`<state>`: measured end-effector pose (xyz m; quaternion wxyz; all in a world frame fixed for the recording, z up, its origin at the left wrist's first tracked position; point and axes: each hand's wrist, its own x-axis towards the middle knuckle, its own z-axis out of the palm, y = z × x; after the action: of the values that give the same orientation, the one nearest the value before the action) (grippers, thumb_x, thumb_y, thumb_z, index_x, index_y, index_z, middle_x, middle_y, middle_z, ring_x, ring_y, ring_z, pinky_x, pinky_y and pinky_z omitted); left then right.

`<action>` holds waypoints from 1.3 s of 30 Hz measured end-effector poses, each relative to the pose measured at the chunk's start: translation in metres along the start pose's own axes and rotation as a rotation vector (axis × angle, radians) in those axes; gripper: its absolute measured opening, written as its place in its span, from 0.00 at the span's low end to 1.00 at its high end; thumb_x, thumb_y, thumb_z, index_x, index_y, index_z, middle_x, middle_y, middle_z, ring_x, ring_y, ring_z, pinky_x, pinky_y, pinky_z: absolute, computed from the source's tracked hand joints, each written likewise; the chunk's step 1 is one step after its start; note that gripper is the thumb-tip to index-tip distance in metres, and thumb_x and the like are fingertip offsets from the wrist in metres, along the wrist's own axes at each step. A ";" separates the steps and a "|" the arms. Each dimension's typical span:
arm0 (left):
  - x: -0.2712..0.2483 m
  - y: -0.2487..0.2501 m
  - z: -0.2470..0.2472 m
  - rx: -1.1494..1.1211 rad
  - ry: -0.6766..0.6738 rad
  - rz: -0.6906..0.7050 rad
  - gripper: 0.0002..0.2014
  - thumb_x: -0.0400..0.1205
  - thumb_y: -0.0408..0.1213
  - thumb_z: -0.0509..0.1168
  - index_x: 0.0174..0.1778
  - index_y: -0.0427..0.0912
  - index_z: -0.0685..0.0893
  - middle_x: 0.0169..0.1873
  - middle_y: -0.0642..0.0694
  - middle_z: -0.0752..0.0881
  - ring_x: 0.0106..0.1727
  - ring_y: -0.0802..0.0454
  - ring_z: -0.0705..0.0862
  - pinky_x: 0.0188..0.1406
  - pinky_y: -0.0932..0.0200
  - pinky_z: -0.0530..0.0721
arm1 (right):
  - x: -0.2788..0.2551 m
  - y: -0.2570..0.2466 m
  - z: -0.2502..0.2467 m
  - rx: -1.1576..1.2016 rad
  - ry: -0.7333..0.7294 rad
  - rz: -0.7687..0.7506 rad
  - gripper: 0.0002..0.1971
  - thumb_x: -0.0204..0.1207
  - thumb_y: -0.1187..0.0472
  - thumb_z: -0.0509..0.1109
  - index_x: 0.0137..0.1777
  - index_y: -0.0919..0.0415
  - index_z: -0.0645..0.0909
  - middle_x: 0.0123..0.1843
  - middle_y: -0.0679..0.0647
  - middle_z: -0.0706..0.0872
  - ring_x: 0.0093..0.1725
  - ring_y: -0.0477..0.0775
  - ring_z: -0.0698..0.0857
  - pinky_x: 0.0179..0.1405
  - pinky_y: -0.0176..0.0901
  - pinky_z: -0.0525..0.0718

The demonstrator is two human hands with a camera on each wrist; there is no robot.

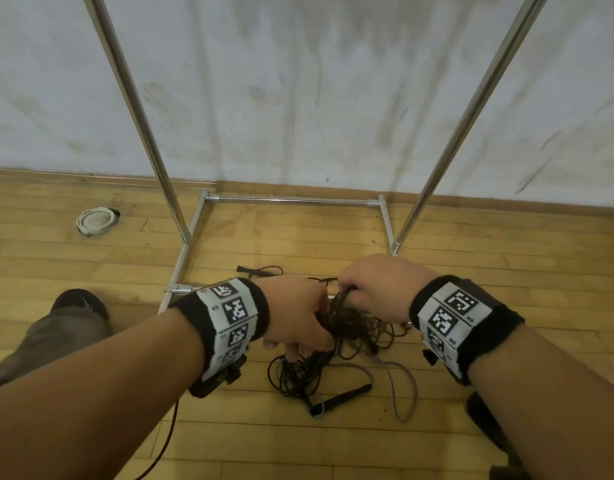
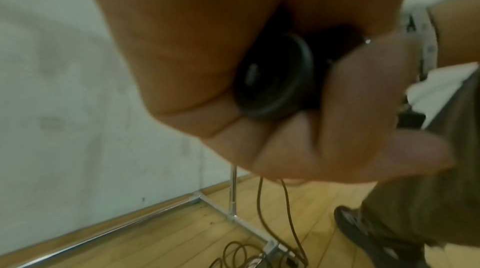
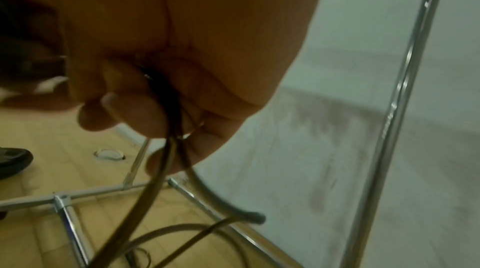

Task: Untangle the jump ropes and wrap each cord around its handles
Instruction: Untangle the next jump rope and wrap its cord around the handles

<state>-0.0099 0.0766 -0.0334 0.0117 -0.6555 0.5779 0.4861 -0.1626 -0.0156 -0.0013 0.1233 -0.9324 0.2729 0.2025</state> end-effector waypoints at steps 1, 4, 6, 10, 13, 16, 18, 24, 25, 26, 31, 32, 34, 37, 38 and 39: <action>0.003 0.000 0.003 0.035 0.033 -0.030 0.12 0.85 0.45 0.71 0.63 0.48 0.82 0.33 0.51 0.93 0.26 0.59 0.90 0.21 0.63 0.84 | 0.000 -0.004 -0.002 -0.036 0.025 -0.008 0.09 0.88 0.54 0.62 0.53 0.52 0.83 0.45 0.46 0.81 0.48 0.51 0.82 0.50 0.48 0.85; 0.009 -0.007 -0.002 0.014 0.197 -0.126 0.09 0.90 0.47 0.64 0.56 0.47 0.84 0.43 0.43 0.93 0.34 0.51 0.94 0.32 0.55 0.94 | -0.003 -0.015 -0.005 -0.043 0.140 -0.035 0.12 0.90 0.51 0.58 0.52 0.52 0.81 0.41 0.46 0.80 0.41 0.48 0.80 0.39 0.43 0.79; 0.011 -0.016 -0.014 -0.116 0.381 -0.133 0.08 0.91 0.47 0.64 0.54 0.47 0.83 0.45 0.42 0.92 0.36 0.49 0.94 0.36 0.53 0.95 | -0.007 -0.021 -0.006 0.082 0.213 -0.034 0.11 0.91 0.50 0.55 0.55 0.50 0.79 0.40 0.45 0.80 0.37 0.45 0.79 0.33 0.40 0.74; 0.006 -0.031 -0.037 -0.681 0.471 0.093 0.07 0.89 0.40 0.71 0.59 0.42 0.84 0.38 0.44 0.87 0.31 0.49 0.87 0.32 0.47 0.93 | -0.008 -0.023 -0.007 0.429 0.277 -0.054 0.09 0.92 0.50 0.56 0.57 0.50 0.77 0.39 0.47 0.82 0.36 0.48 0.81 0.35 0.47 0.81; -0.002 -0.037 -0.044 -0.953 0.329 0.244 0.17 0.81 0.32 0.77 0.64 0.40 0.84 0.36 0.44 0.85 0.30 0.50 0.83 0.24 0.54 0.85 | -0.007 -0.018 -0.008 0.567 0.275 -0.078 0.09 0.91 0.51 0.58 0.56 0.51 0.78 0.36 0.46 0.79 0.31 0.44 0.77 0.35 0.47 0.79; -0.006 -0.035 -0.044 -0.969 0.262 0.359 0.17 0.80 0.49 0.79 0.56 0.43 0.84 0.35 0.44 0.83 0.28 0.49 0.80 0.20 0.56 0.80 | -0.010 -0.011 -0.007 0.607 0.239 -0.091 0.09 0.91 0.51 0.58 0.56 0.50 0.79 0.33 0.46 0.79 0.29 0.42 0.79 0.32 0.44 0.79; -0.007 -0.033 -0.042 -0.951 0.278 0.379 0.19 0.81 0.60 0.75 0.49 0.46 0.87 0.33 0.44 0.83 0.27 0.48 0.80 0.21 0.56 0.80 | -0.012 -0.008 -0.007 0.594 0.218 -0.091 0.10 0.91 0.52 0.58 0.54 0.51 0.80 0.34 0.46 0.80 0.33 0.47 0.84 0.36 0.45 0.83; -0.008 -0.030 -0.038 -0.865 0.285 0.375 0.22 0.82 0.65 0.71 0.43 0.47 0.92 0.35 0.39 0.87 0.30 0.43 0.85 0.31 0.49 0.88 | -0.015 0.005 -0.009 0.510 0.286 -0.038 0.09 0.91 0.51 0.59 0.52 0.47 0.80 0.39 0.48 0.83 0.42 0.52 0.85 0.40 0.47 0.82; -0.009 -0.029 -0.037 -0.863 0.291 0.382 0.23 0.82 0.66 0.71 0.43 0.47 0.92 0.35 0.39 0.87 0.30 0.43 0.85 0.31 0.49 0.88 | -0.014 0.005 -0.008 0.516 0.272 -0.043 0.09 0.91 0.51 0.59 0.51 0.47 0.80 0.37 0.47 0.82 0.39 0.50 0.84 0.37 0.45 0.80; -0.010 -0.027 -0.037 -0.861 0.294 0.395 0.23 0.82 0.66 0.70 0.43 0.47 0.92 0.35 0.39 0.87 0.30 0.44 0.85 0.31 0.50 0.88 | -0.014 0.004 -0.007 0.522 0.256 -0.048 0.10 0.91 0.51 0.59 0.50 0.47 0.80 0.36 0.46 0.81 0.36 0.48 0.82 0.36 0.44 0.79; -0.019 -0.014 -0.027 -0.692 0.036 0.439 0.17 0.86 0.58 0.70 0.46 0.47 0.90 0.34 0.43 0.89 0.30 0.49 0.87 0.31 0.57 0.87 | -0.010 0.004 0.001 0.408 0.152 -0.062 0.08 0.89 0.50 0.61 0.49 0.39 0.80 0.42 0.43 0.85 0.40 0.41 0.83 0.42 0.37 0.80; -0.019 -0.010 -0.022 -0.588 -0.047 0.382 0.14 0.85 0.57 0.71 0.46 0.49 0.89 0.35 0.45 0.90 0.31 0.50 0.88 0.32 0.58 0.87 | -0.009 0.004 0.003 0.322 0.090 -0.055 0.06 0.88 0.52 0.63 0.53 0.41 0.81 0.46 0.44 0.86 0.45 0.44 0.84 0.48 0.39 0.83; -0.017 -0.002 -0.009 -0.303 -0.154 0.210 0.11 0.85 0.56 0.73 0.44 0.54 0.88 0.36 0.48 0.93 0.32 0.55 0.90 0.31 0.63 0.87 | -0.004 0.002 0.007 0.127 -0.013 -0.020 0.05 0.87 0.57 0.66 0.57 0.47 0.82 0.52 0.44 0.86 0.52 0.49 0.84 0.53 0.44 0.85; -0.008 0.008 0.010 0.212 -0.079 0.045 0.12 0.85 0.60 0.70 0.46 0.56 0.85 0.35 0.53 0.94 0.31 0.60 0.90 0.30 0.64 0.85 | 0.000 -0.004 0.006 -0.015 0.008 0.011 0.07 0.87 0.60 0.61 0.53 0.50 0.81 0.49 0.46 0.83 0.50 0.52 0.81 0.40 0.39 0.76; -0.004 0.008 0.013 0.343 -0.015 0.013 0.13 0.86 0.60 0.69 0.48 0.55 0.85 0.36 0.52 0.93 0.32 0.59 0.90 0.31 0.63 0.85 | 0.000 -0.007 0.002 -0.046 0.055 0.009 0.08 0.87 0.60 0.61 0.53 0.49 0.81 0.48 0.47 0.83 0.50 0.52 0.81 0.39 0.39 0.74; 0.001 0.007 0.015 0.421 0.050 -0.014 0.13 0.87 0.59 0.67 0.51 0.53 0.85 0.38 0.52 0.93 0.33 0.57 0.89 0.31 0.62 0.85 | -0.001 -0.010 -0.001 -0.064 0.112 0.005 0.08 0.86 0.60 0.61 0.55 0.49 0.81 0.49 0.47 0.83 0.50 0.53 0.82 0.41 0.40 0.76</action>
<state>-0.0248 0.0824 -0.0376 0.1375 -0.6545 0.6621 0.3382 -0.1568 -0.0071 0.0012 0.0774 -0.9450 0.2752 0.1591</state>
